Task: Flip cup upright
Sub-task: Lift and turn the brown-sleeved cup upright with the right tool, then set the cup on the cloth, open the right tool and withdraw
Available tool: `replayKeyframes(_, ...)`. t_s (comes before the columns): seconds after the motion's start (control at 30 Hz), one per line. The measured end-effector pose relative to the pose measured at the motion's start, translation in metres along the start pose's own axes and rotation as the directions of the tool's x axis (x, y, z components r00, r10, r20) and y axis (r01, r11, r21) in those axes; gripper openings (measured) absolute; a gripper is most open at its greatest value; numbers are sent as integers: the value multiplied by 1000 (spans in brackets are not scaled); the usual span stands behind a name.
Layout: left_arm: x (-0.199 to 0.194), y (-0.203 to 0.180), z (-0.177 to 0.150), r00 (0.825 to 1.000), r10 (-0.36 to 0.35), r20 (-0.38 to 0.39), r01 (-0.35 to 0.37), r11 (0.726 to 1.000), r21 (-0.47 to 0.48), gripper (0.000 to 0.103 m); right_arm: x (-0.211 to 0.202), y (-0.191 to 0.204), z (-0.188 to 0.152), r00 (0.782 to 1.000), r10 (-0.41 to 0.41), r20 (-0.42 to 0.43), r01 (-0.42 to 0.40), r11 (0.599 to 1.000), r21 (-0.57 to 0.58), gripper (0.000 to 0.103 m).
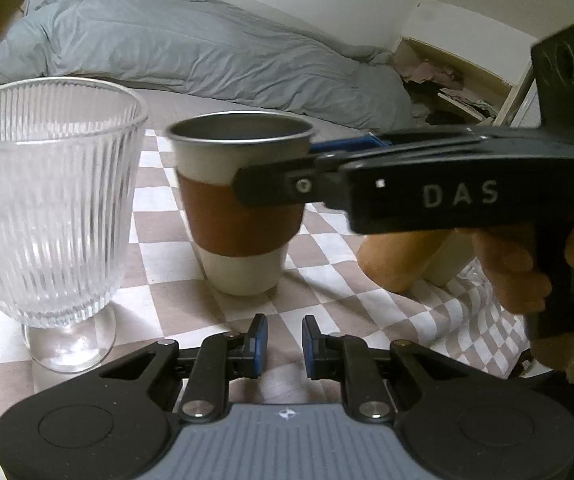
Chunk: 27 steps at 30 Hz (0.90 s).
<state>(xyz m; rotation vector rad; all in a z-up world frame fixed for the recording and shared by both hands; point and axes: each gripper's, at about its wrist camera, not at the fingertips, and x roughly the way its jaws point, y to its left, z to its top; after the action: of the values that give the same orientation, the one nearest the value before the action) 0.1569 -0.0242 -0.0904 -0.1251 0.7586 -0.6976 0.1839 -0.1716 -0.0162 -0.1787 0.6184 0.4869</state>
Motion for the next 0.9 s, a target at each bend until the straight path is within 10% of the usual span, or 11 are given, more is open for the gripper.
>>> replayKeyframes(0.23, 0, -1, 2, 1000, 12, -7, -12, 1000, 15, 22, -11, -11, -10, 999, 1, -32, 2, 994, 110, 63)
replayKeyframes(0.9, -83, -51, 7, 950, 289, 118, -300, 951, 82, 102, -99, 4, -24, 996, -57, 70, 46, 988, 144, 82)
